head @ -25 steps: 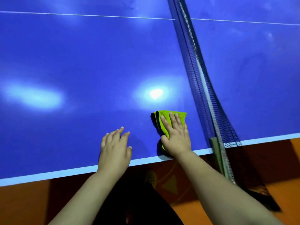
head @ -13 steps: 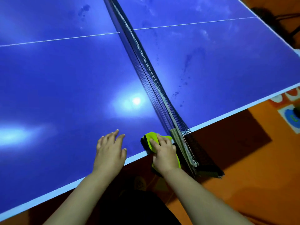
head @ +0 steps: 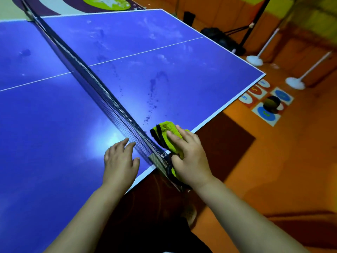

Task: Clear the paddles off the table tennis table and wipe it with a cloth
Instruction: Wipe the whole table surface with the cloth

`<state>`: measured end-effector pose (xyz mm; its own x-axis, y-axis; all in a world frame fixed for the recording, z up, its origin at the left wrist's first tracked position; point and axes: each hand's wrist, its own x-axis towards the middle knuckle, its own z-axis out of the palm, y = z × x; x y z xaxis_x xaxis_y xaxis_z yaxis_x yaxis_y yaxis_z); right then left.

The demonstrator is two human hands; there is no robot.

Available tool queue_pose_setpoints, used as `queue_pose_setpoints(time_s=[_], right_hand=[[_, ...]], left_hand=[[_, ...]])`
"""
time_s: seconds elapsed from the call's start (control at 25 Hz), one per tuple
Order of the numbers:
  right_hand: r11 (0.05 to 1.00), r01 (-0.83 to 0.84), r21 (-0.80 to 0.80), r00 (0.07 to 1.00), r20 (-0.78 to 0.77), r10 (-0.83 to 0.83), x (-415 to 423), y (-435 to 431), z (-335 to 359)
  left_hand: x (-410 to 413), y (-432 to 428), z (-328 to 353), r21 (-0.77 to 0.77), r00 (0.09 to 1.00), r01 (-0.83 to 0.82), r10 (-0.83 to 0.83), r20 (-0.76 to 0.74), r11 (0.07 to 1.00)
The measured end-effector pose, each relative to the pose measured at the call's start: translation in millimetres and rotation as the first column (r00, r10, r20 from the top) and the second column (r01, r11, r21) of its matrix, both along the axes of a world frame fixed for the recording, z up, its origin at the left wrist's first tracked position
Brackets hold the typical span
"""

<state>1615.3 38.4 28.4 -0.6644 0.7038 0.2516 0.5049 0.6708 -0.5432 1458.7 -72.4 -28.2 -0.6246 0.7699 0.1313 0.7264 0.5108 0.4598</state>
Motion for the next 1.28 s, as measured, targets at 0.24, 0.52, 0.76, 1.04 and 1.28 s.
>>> queue_pose_setpoints(time_s=[0.24,0.52,0.76,1.04,1.28], right_hand=[[0.999,0.023,-0.026,0.999,0.046,-0.022,53,95,-3],[0.945,-0.303,-0.124,0.921,0.216,0.323,72,225,-40],[0.767,-0.613,-0.189,0.701,0.319,0.638,38,278,-78],[0.382,-0.914,-0.138,0.279,0.469,0.838,-55,255,-121],[0.079,-0.985,-0.155,-0.035,0.620,0.784,-82,249,-179]], left_hand=[[35,70,10,0.007,0.998,0.040,-0.040,-0.045,0.999],[66,172,-3,-0.050,0.962,-0.272,0.273,0.011,0.961],[93,182,-7,-0.127,0.846,-0.529,0.533,-0.005,0.839],[81,167,-16,-0.166,0.737,-0.671,0.675,-0.041,0.723],[50,168,-27,-0.143,0.642,-0.761,0.767,-0.020,0.633]])
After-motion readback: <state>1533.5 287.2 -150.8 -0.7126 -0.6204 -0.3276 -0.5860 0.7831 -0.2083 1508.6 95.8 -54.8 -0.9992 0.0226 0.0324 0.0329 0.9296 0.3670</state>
